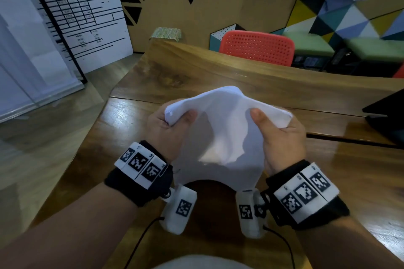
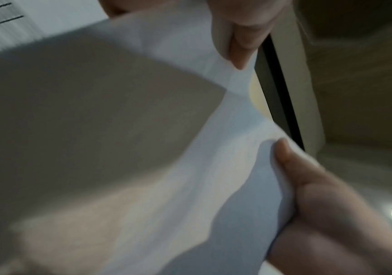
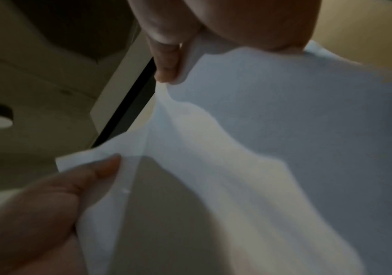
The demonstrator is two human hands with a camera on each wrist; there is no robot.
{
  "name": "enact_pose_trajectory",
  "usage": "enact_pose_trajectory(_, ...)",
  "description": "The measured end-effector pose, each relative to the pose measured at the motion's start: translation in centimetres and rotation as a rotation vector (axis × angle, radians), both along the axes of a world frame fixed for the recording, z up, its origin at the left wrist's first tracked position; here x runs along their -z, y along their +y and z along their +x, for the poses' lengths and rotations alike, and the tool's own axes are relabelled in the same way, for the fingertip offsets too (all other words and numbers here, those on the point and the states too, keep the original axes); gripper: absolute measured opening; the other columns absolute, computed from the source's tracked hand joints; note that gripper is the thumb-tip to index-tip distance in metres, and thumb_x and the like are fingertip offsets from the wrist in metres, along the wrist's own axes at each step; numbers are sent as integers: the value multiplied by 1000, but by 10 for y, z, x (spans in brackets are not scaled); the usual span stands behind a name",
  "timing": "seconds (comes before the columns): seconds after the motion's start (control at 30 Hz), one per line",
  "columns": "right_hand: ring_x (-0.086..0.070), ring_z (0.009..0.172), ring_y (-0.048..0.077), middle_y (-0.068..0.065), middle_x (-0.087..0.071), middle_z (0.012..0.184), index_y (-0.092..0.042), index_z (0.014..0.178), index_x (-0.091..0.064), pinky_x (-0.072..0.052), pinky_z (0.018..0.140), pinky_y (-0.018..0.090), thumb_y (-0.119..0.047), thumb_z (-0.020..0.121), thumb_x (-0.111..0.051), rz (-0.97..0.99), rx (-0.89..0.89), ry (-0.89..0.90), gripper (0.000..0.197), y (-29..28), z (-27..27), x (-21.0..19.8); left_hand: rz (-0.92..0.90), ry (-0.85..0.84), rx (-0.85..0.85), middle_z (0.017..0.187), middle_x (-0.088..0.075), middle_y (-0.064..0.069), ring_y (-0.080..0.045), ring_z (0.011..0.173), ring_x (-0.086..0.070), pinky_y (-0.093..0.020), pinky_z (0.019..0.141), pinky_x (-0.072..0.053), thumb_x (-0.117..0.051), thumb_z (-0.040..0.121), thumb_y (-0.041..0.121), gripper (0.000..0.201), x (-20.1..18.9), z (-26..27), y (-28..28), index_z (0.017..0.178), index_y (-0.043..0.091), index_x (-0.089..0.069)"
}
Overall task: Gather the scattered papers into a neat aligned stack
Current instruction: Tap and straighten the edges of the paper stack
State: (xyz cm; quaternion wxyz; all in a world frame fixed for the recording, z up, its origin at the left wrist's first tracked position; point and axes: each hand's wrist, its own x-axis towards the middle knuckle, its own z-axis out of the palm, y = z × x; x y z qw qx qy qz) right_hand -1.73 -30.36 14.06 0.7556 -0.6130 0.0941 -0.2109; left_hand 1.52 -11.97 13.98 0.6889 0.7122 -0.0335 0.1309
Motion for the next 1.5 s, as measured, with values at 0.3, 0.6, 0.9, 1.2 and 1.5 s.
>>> enact_pose_trajectory(0.3, -61, 69, 18, -6, -66, 65, -29, 64, -64, -53, 68, 40, -28, 61, -81, -34, 46, 50, 18, -2, -1, -6, 114, 151, 10, 60, -62, 18, 12, 51, -59, -6, 48, -48, -75, 74, 18, 14, 16, 3, 1, 69, 25, -64)
enact_pose_trajectory(0.6, -53, 114, 20, -10, -57, 118, -36, 116, -51, -41, 96, 50, -58, 65, -66, -1318, 90, -220, 58, -15, -10, -59, 556, -387, 235, 60, -68, -11, -16, 60, -63, -32, 57, -50, -58, 80, 36, 38, -30, 7, 1, 67, 1, -68)
enact_pose_trajectory(0.9, -44, 53, -7, -17, -57, 58, -20, 75, -62, -38, 53, 9, -12, 81, -67, -732, -148, -234, 12, -38, -8, -56, 998, 183, 427, 77, -71, -6, -16, 72, -63, -33, 71, -53, -75, 44, 62, 49, -12, 31, 52, 69, 21, -68)
enact_pose_trajectory(1.2, -64, 69, 17, -3, -72, 76, -14, 94, -69, -54, 66, 31, -3, 88, -57, -234, -76, 40, 17, -52, 4, -28, -248, 324, 341, 77, -75, -1, -18, 73, -71, -34, 66, -60, -94, 26, 35, 58, 28, 35, 71, 78, 17, -75)
enact_pose_trajectory(1.5, -63, 82, 7, -8, -64, 90, -31, 90, -58, -53, 66, 22, -6, 89, -57, -192, 52, 182, 25, -38, 5, 32, -145, 217, 129, 70, -67, 9, -17, 74, -62, -33, 66, -52, -79, 46, 30, 27, 40, 24, 45, 69, 30, -64)
